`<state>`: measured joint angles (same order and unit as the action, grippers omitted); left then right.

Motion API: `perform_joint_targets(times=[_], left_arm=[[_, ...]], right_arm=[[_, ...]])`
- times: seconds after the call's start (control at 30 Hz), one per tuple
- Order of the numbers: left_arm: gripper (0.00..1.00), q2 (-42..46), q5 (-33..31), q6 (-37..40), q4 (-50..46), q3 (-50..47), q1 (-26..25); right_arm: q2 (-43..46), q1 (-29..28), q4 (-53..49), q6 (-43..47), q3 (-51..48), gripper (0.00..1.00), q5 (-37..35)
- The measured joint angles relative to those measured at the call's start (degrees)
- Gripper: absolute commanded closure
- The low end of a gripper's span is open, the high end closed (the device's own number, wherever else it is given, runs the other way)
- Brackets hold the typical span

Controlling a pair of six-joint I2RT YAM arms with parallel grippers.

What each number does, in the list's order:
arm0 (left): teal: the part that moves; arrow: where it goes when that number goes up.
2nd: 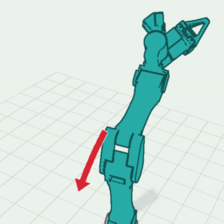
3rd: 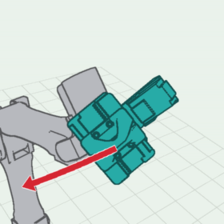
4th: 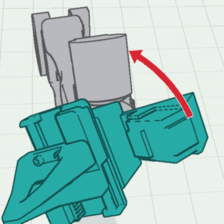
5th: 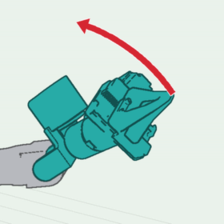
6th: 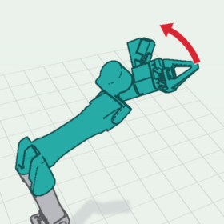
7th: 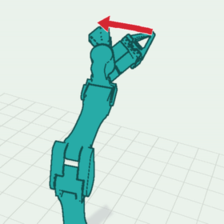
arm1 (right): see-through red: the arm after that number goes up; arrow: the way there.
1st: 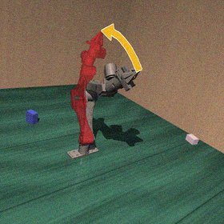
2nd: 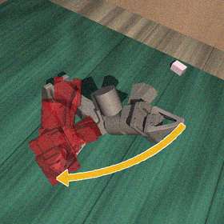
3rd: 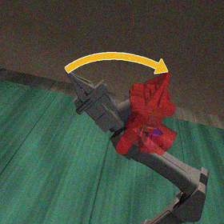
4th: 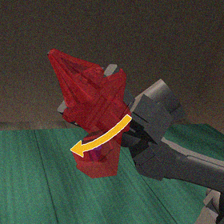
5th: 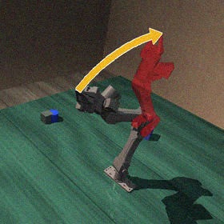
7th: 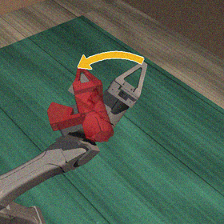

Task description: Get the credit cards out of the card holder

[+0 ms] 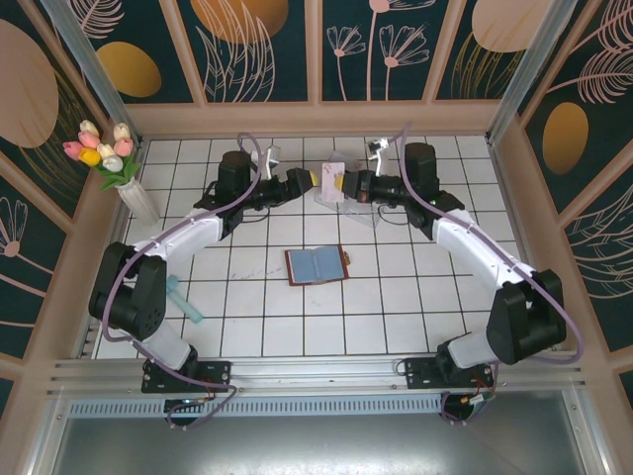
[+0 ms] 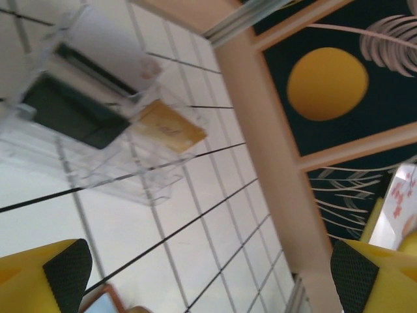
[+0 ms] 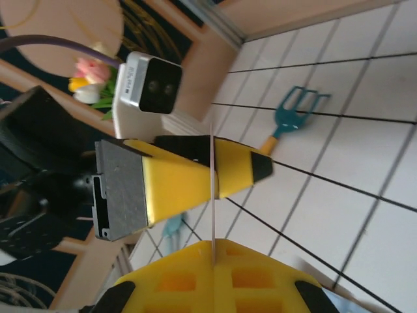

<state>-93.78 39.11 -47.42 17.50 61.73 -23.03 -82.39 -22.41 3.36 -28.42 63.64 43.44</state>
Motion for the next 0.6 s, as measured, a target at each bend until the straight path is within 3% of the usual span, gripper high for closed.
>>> perform_joint_targets(times=[0.2,0.6], left_arm=[[0.16,0.0,5.8,-7.8,12.9,-0.1,0.3],[0.59,-0.3,10.0,-17.0,27.0,-0.3,-0.2]], right_arm=[[-3.7,0.8,3.4,-1.6,4.1,1.0,6.3],[-5.9,0.7,8.2,-7.1,4.3,1.0,11.5]])
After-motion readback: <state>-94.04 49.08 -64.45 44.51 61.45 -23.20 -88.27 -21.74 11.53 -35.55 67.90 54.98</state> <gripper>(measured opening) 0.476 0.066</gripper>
